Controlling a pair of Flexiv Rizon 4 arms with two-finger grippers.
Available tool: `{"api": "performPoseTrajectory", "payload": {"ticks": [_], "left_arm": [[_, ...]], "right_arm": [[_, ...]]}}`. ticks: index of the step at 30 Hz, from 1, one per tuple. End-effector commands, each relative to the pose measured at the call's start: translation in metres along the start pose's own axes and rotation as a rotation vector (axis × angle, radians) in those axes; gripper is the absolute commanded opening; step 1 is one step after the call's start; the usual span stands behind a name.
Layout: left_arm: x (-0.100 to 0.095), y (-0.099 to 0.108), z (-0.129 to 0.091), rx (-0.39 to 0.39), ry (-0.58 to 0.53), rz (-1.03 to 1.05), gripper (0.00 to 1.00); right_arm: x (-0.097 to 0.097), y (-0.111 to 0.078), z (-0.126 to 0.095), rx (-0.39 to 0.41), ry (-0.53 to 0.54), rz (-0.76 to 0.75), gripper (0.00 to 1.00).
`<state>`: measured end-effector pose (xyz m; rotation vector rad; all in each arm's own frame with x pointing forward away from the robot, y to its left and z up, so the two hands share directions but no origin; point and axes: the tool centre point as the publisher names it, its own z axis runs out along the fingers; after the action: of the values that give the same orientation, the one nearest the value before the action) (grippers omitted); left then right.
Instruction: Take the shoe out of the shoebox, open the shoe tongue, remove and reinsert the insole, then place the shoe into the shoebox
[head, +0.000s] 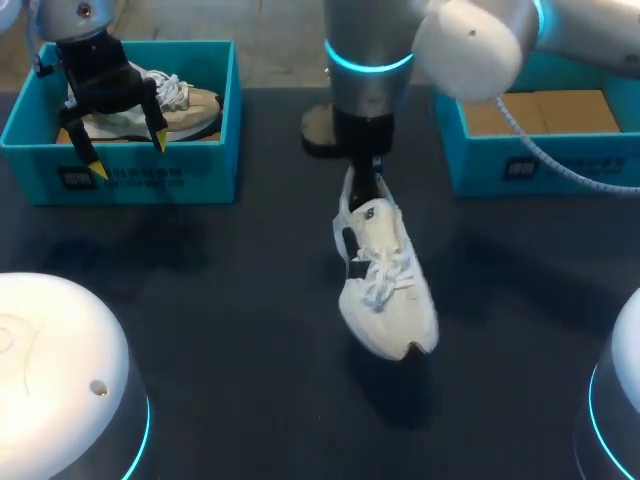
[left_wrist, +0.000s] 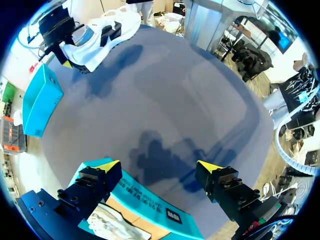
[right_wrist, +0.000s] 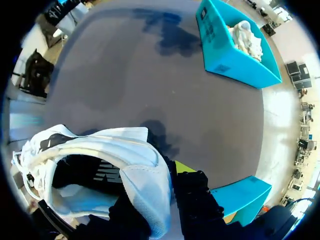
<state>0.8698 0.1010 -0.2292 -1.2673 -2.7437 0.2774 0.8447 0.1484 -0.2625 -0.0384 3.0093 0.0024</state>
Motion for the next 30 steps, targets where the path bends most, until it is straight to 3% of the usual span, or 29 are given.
{"api": "performPoseTrajectory", "payload": {"ticks": [1,11,14,20,25,27,30], "left_arm": [[0.0,0.0,0.0,-0.003,0.002,0.0,1.0],[0.0,0.0,0.0,-0.003,0.002,0.0,1.0],[0.0,0.0,0.0,-0.003,0.002,0.0,1.0],[0.0,0.0,0.0,-0.003,0.002,0.0,1.0],[0.0,0.0,0.0,-0.003,0.002,0.0,1.0],[0.0,0.0,0.0,-0.003,0.002,0.0,1.0],[0.0,0.0,0.0,-0.003,0.002,0.0,1.0]], "right_arm": [[0.004,-0.012,-0.004,-0.032,-0.007,-0.002,0.0],[0.004,-0.012,-0.004,-0.032,-0.007,-0.002,0.0],[0.001,-0.021,-0.01,0.01,-0.017,0.028,0.0],[-0.022,-0.058,-0.036,0.097,-0.052,0.026,0.0],[-0.043,-0.092,-0.06,0.072,-0.112,-0.048,0.0],[-0.055,-0.105,-0.066,0.114,-0.088,-0.057,0.0],[-0.07,-0.125,-0.072,0.114,-0.08,-0.071,0.0]]}}
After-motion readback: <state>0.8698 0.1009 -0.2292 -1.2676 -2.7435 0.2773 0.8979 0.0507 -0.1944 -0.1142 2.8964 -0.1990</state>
